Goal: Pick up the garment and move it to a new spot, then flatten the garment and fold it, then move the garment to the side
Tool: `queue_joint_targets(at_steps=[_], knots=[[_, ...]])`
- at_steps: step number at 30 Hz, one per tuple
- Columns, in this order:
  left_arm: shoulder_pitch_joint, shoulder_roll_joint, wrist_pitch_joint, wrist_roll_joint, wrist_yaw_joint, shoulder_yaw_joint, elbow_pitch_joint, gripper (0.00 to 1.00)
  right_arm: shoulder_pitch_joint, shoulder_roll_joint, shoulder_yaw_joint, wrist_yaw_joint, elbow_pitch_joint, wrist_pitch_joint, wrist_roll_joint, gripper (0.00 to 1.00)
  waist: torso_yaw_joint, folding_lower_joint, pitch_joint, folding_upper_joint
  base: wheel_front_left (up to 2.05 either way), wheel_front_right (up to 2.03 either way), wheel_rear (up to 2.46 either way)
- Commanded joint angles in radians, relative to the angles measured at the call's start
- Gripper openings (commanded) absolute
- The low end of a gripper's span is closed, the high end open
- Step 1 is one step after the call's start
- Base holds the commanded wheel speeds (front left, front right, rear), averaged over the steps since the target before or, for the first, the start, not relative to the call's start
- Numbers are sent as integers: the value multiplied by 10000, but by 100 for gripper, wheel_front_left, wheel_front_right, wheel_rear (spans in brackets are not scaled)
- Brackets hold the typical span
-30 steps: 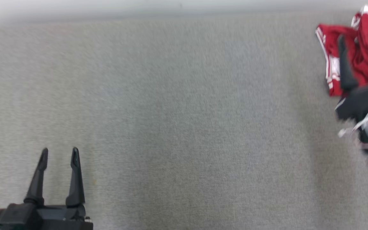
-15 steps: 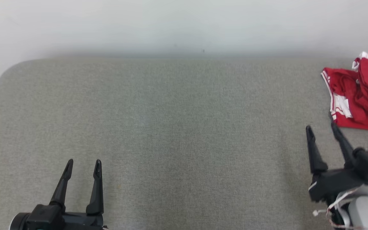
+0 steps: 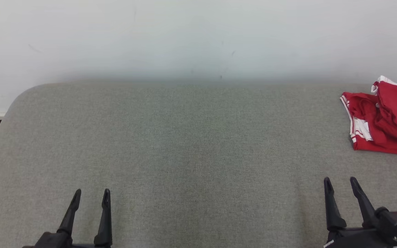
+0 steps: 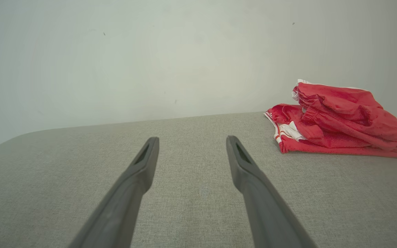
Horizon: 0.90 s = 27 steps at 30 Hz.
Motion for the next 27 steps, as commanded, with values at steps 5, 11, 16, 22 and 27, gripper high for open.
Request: queue_joint_targets(at_steps=[5, 11, 16, 22, 27], knots=[[337, -49, -28, 19, 24, 90, 63, 100, 569, 312, -227, -34, -348, -86, -114, 100, -142, 1, -226, 1, 0, 0, 0], [366, -33, -28, -83, 24, 53, 205, 100, 948, 508, -324, -34, -517, -155, 11, 100, -122, 1, -313, 1, 0, 0, 0], [387, 4, -28, -32, 24, -21, 313, 100, 1080, 566, -210, -34, -617, -173, -90, 100, -90, 1, -295, 1, 0, 0, 0], [369, 16, -28, -20, 24, -69, 412, 100, 1017, 527, -76, -34, -689, -187, -158, 100, -41, 1, -281, 1, 0, 0, 0], [348, 32, -28, -132, 24, -127, 447, 100, 1023, 538, -71, -34, -665, -196, -139, 100, 8, 1, -271, 1, 0, 0, 0]])
